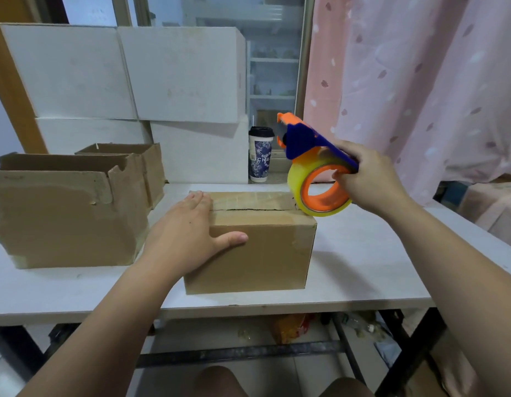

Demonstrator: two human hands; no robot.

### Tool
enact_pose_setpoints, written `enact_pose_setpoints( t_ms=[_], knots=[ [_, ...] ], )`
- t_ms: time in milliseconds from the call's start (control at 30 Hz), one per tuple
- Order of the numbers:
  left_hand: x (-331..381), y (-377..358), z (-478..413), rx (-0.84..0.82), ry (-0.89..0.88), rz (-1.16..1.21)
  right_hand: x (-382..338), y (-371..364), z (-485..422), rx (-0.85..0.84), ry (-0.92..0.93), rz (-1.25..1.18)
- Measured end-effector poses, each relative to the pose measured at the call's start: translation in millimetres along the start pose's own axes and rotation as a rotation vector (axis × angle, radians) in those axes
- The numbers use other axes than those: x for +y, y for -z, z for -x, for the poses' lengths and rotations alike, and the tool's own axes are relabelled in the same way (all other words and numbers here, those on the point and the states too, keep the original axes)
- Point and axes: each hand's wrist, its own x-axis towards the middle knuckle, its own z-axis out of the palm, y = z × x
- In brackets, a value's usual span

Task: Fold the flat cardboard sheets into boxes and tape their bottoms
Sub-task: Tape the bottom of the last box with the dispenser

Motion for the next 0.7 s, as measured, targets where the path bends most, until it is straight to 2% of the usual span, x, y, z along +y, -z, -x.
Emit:
enact_pose_setpoints(
  t_ms=[167, 200, 267, 500, 700],
  knots=[
    [0, 1, 0, -0.016, 0.002, -0.003, 9, -27, 21, 0.050, -0.416, -0.595],
    [0, 1, 0, -0.014, 0.002, -0.005, 10, -29, 22, 0.057, -0.448, -0.652],
    [2, 3, 1, -0.018, 0.003, -0.005, 10, -27, 18, 0.067, -0.424, -0.643],
    [3, 6, 3, -0.033, 0.010, 0.011, 11, -6, 11, 0.065, -0.206, -0.339],
    [2, 4, 3, -0.019, -0.001, 0.009, 28, -9, 25, 0.067, -0.279, -0.394]
  ],
)
